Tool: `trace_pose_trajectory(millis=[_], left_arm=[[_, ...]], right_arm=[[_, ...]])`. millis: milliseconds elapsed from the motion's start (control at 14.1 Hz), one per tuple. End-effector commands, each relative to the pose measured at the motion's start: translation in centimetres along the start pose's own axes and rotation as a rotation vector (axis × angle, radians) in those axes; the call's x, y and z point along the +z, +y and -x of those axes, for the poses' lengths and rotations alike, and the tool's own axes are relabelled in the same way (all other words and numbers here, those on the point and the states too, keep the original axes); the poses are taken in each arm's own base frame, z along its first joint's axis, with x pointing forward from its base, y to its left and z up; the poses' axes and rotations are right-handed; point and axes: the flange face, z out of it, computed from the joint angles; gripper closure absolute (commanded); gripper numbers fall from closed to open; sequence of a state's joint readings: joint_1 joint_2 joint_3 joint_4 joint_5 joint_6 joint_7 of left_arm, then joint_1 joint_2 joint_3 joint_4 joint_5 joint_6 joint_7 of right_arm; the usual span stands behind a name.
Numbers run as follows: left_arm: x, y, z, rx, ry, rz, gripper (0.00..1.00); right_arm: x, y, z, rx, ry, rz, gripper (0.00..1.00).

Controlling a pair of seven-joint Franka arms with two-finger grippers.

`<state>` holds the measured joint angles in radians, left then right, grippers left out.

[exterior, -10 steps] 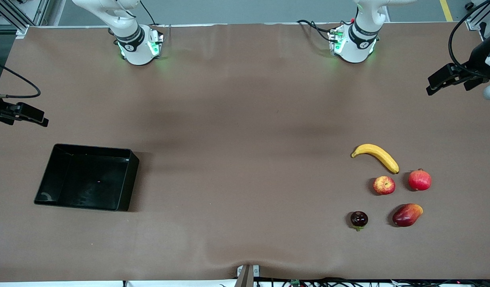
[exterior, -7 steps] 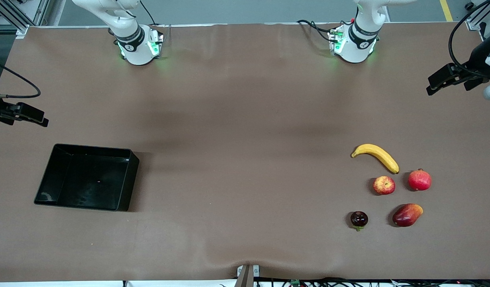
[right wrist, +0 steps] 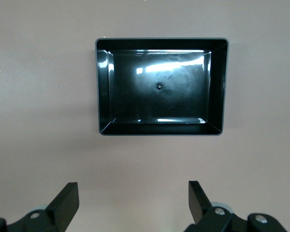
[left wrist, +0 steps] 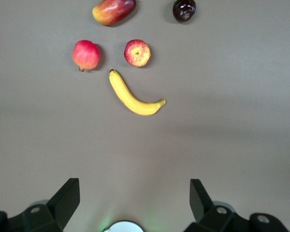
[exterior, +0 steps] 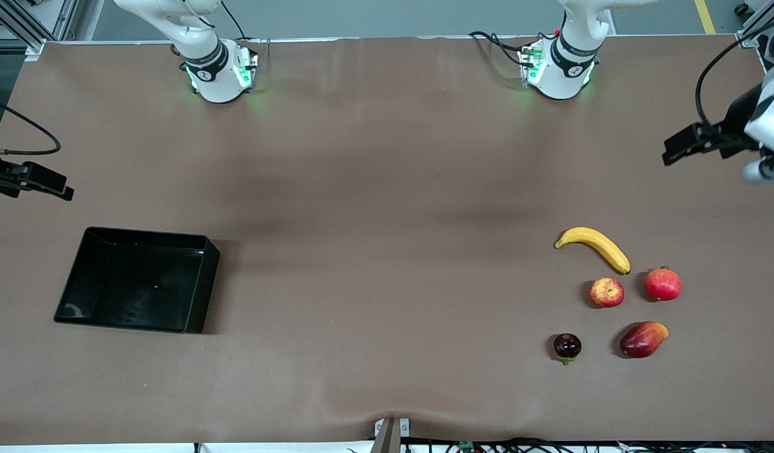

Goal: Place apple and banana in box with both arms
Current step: 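Move the left gripper down over the red apple beside the banana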

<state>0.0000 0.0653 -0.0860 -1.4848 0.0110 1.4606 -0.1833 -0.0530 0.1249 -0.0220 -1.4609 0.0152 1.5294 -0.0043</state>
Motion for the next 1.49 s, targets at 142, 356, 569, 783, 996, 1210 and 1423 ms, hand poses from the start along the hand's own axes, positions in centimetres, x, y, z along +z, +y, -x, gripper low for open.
trace_pose_trajectory(millis=[142, 356, 569, 783, 996, 1210, 1423], left_arm=[[7.5, 0.4, -3.6, 0.018, 0.065, -0.010, 0.00], [14.3, 0.5, -5.6, 0.059, 0.147, -0.074, 0.00], [20.6, 1.0, -7.6, 0.078, 0.191, -0.054, 0.00], [25.9, 0.5, -9.9, 0.108, 0.199, -0.041, 0.00], [30.4, -1.1, -11.8, 0.146, 0.223, -0.029, 0.00], [33.7, -1.8, -13.0, 0.159, 0.249, -0.016, 0.00], [36.5, -1.8, -13.4, 0.161, 0.231, -0.012, 0.00]], right_arm=[[1.1, 0.1, -1.0, 0.011, -0.003, -0.012, 0.00], [5.9, -2.1, -3.9, -0.014, -0.035, -0.055, 0.00], [7.1, -2.8, -4.6, -0.025, -0.038, -0.055, 0.00], [7.6, -3.3, -4.8, -0.047, -0.041, -0.036, 0.00], [7.8, -2.4, -5.1, -0.039, -0.032, -0.014, 0.00], [7.6, -1.6, -5.0, -0.028, -0.031, -0.007, 0.00], [7.5, -1.3, -4.9, -0.023, -0.028, -0.007, 0.00]])
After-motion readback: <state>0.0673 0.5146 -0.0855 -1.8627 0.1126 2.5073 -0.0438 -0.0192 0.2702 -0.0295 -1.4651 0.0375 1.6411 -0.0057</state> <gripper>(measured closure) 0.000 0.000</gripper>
